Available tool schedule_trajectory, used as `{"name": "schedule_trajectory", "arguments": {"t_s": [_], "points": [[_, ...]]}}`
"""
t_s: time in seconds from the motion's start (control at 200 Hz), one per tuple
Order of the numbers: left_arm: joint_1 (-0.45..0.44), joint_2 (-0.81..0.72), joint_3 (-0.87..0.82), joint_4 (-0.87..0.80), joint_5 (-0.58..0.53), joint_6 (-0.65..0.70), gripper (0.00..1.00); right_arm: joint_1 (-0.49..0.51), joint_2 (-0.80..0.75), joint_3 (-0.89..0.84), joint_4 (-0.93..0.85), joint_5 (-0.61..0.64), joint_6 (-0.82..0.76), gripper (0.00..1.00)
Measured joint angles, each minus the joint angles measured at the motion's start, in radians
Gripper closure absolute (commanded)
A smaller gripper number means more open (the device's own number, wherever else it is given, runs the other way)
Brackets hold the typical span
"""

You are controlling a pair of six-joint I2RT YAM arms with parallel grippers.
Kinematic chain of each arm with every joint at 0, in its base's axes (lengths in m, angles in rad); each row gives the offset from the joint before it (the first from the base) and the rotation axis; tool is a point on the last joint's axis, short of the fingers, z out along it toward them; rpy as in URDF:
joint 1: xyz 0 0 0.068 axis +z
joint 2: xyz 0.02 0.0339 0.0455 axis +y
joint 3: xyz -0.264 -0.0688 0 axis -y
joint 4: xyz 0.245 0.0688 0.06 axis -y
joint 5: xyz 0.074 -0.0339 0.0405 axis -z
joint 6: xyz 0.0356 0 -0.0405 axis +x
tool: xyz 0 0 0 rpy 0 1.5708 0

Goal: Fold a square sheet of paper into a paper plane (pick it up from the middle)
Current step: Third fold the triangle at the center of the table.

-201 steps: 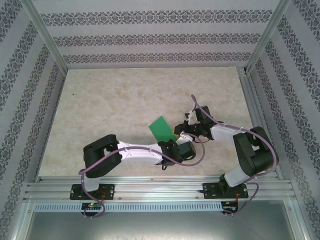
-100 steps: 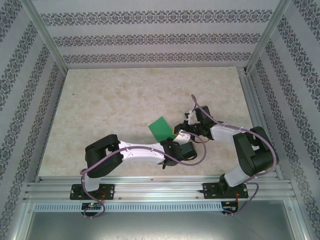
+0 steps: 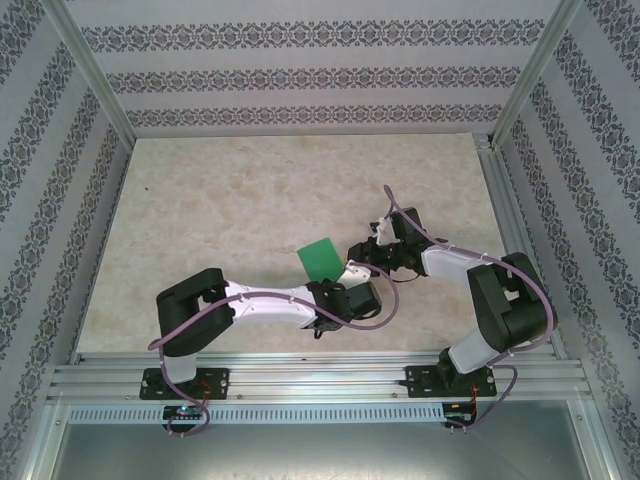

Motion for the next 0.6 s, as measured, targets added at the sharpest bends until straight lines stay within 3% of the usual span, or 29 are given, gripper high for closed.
{"name": "schedule_trajectory", "arguments": {"t_s": [0.35,0.599], "points": [[0.205,-0.121,-0.226,0.305,0.359,-0.031,1.0,-0.013,-0.064,0.01,-0.109,0.071,-0.033,0.66],[0.294,-0.123,-0.299,0.42,0.523,-0.06,1.0,-0.01,-0.107,0.002,-0.14,0.092,-0.037,0.72]]}}
